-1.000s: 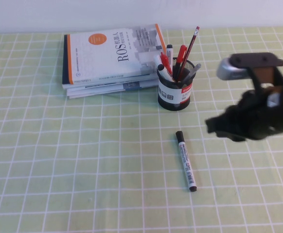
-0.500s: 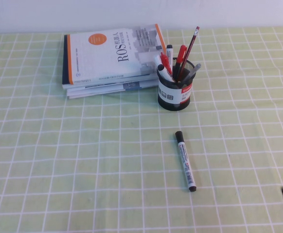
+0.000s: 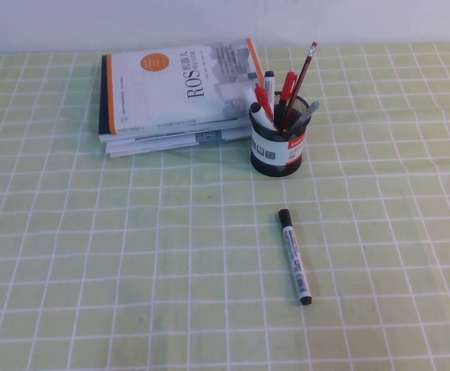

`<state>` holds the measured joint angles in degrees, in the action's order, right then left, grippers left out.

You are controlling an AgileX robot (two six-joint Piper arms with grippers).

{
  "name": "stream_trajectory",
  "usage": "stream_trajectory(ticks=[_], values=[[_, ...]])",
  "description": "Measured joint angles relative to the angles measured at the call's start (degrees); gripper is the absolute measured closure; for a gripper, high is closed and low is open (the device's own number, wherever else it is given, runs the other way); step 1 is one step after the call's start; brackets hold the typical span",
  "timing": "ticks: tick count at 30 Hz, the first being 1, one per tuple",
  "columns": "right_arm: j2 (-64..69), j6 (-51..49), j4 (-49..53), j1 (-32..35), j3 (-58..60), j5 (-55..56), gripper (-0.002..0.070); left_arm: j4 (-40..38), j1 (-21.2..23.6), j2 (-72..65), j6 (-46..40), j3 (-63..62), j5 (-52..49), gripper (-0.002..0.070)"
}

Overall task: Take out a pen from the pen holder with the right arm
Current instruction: 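Take a marker out of the pen holder and lay it on the table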

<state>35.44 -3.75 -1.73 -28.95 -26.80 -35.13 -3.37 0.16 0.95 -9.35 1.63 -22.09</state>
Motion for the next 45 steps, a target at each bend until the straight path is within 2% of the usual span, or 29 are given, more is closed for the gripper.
stream_trajectory(ticks=[3,10,15,25,35,45], values=[[-3.0,0.1,-0.5,4.4,4.7,6.2,0.0688,0.0,0.0,0.0,0.0,0.0,0.0,0.0680],[-16.0,0.2,-1.7,19.7,20.0,22.9,0.0689,0.0,0.0,0.0,0.0,0.0,0.0,0.0680],[-25.4,0.2,-1.8,24.8,27.4,29.8,0.0689,0.0,0.0,0.0,0.0,0.0,0.0,0.0680],[-35.7,0.2,-1.9,25.5,28.3,22.4,0.0689,0.0,0.0,0.0,0.0,0.0,0.0,0.0680],[-35.9,0.3,-1.6,25.5,28.3,14.3,0.0689,0.0,0.0,0.0,0.0,0.0,0.0,0.0680],[-35.9,0.4,-1.6,25.5,28.3,13.8,0.0689,0.0,0.0,0.0,0.0,0.0,0.0,0.0680]])
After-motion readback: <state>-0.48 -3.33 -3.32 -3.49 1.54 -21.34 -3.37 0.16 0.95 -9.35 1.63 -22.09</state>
